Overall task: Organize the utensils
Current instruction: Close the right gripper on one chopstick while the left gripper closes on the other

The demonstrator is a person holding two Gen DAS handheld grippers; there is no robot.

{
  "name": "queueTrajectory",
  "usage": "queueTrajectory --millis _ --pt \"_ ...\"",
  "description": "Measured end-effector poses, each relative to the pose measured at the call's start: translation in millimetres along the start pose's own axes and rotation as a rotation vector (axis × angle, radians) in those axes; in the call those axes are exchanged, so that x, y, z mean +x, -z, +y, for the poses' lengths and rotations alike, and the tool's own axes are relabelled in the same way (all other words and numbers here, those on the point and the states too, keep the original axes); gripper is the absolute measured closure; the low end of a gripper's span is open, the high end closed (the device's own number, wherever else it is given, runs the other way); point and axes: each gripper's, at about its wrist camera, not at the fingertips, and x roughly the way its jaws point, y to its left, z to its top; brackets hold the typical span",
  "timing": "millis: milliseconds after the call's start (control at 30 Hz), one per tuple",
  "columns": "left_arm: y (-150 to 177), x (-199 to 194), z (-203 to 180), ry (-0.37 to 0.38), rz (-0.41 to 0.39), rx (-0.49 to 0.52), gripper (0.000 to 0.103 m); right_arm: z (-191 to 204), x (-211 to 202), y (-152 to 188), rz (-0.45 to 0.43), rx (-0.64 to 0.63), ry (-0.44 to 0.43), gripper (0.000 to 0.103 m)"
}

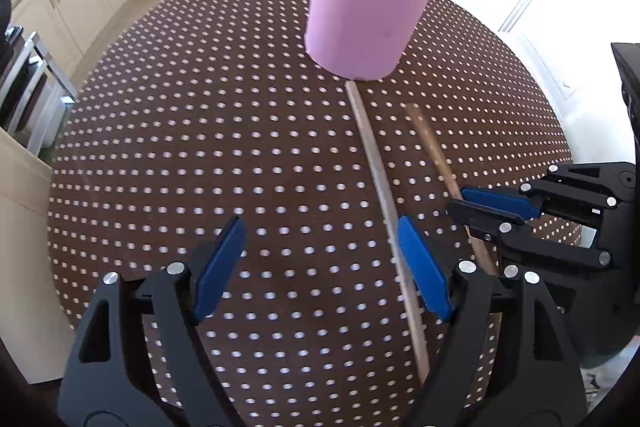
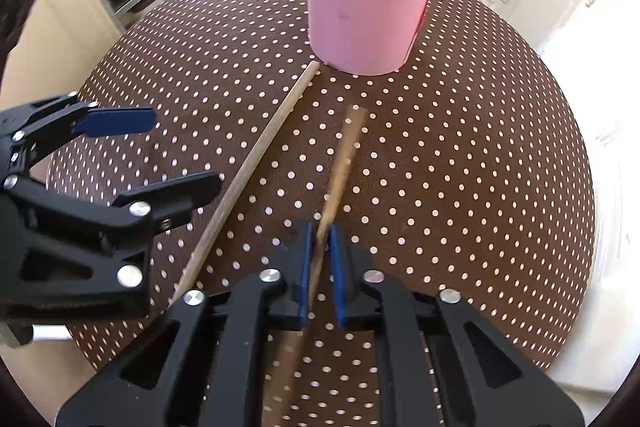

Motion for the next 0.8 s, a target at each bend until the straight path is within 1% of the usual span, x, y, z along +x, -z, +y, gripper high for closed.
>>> queueTrajectory --millis 33,133,200,233,267,333,367,433,467,500,533,633,667,800 --pt "-1.6 2.7 -3.0 0.007 0.005 0.002 0.025 -3.3 -2.2 2.9 0.002 -0.002 0.001 0.098" --pt "-4.7 9.3 -11.4 -0.015 0.013 0.008 0.026 -14.1 -5.0 5.7 0.003 0.014 0.015 0.098" --pt "-6.8 14.1 -22.2 -0.035 0.012 0.021 0.031 -17.5 -8.5 7.4 0.000 0.023 0.027 0.098" --pt "-9.8 18.7 -28.3 -0.052 0.012 0.026 0.037 -19.0 -9.0 8.2 -0.002 0.023 0.030 0.098" --pt "-11.1 20.7 -32.5 -0.084 0.010 0.033 0.040 -20.9 -9.4 9.2 -0.005 0.025 0.031 0.098" --pt "-14.3 24.9 -41.9 -0.130 0.001 0.054 0.057 -24.6 -10.0 10.8 -0.008 0.039 0.024 0.098" --pt "-15.7 26.1 -44.6 -0.135 -0.003 0.064 0.064 -25.8 -10.3 11.8 -0.011 0.045 0.026 0.098" --pt "-17.1 27.3 -49.0 -0.129 -0.008 0.083 0.071 -29.1 -10.3 12.8 -0.016 0.058 0.019 0.098" --pt "-17.4 28.0 -50.2 -0.130 -0.010 0.086 0.078 -30.4 -10.4 13.4 -0.017 0.063 0.016 0.098" --pt "-16.9 27.8 -50.6 -0.129 -0.012 0.094 0.081 -31.1 -10.5 14.1 -0.019 0.064 0.014 0.098" --pt "-15.1 27.2 -51.8 -0.126 -0.013 0.104 0.087 -31.6 -10.8 14.8 -0.020 0.066 0.014 0.098" --pt "-8.4 24.2 -52.6 -0.103 -0.004 0.168 0.091 -33.0 -10.4 14.0 -0.019 0.071 0.015 0.098" --pt "-4.0 21.9 -46.7 -0.089 0.003 0.188 0.093 -35.9 -11.7 15.9 -0.019 0.072 0.015 0.097" --pt "8.2 15.7 -42.5 -0.045 0.031 0.278 0.094 -35.3 -11.8 14.5 -0.016 0.069 0.023 0.097"
